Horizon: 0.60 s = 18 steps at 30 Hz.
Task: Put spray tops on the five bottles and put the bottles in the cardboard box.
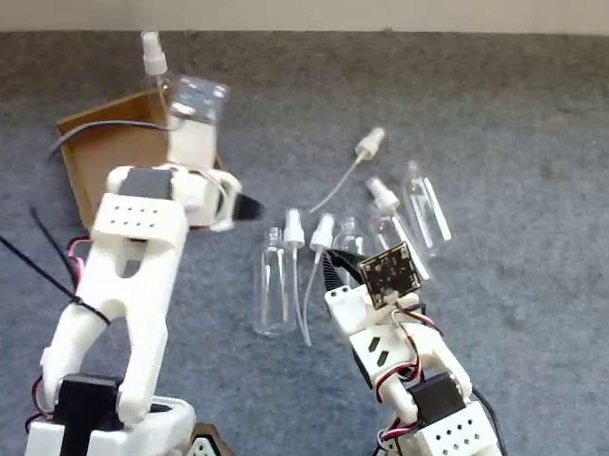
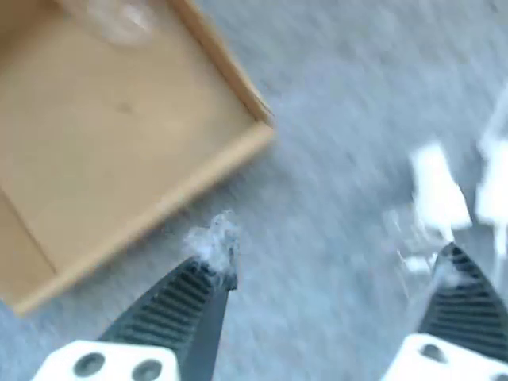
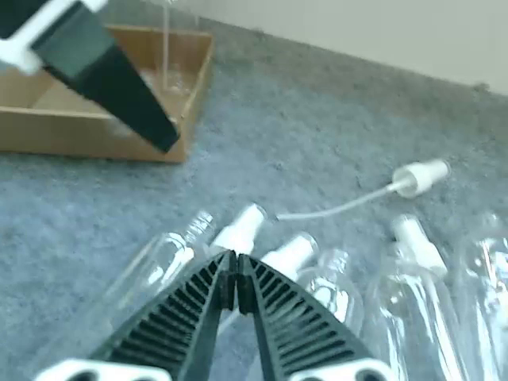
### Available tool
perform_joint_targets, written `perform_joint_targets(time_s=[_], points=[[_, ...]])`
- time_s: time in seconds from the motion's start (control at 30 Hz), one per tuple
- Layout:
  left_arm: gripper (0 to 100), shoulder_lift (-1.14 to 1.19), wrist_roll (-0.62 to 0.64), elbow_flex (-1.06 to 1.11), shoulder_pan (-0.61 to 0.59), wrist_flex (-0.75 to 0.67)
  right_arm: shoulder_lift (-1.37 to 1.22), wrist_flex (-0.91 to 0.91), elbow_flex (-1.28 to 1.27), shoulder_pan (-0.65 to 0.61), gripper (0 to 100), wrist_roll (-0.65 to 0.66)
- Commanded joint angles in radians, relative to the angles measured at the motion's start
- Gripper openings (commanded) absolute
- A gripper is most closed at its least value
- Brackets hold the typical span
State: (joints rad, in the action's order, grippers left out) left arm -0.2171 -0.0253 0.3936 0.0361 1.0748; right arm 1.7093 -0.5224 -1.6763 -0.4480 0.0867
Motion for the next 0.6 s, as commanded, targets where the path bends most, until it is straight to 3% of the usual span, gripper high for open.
perform_joint_targets(time_s=[0.0,0.13,0.4,0.57], points=[[33,-0.05,0.064,-0.008,0.097,0.106,0.01,-0.036,-0.104,0.045,0.4,0.003],[33,-0.047,0.173,0.001,0.139,0.155,0.01,-0.045,-0.104,0.042,0.4,0.003],[33,-0.047,0.181,0.154,0.228,0.147,0.004,-0.045,-0.104,0.042,0.4,0.003],[33,-0.047,0.183,0.24,0.228,0.069,0.004,-0.045,-0.104,0.042,0.4,0.005]])
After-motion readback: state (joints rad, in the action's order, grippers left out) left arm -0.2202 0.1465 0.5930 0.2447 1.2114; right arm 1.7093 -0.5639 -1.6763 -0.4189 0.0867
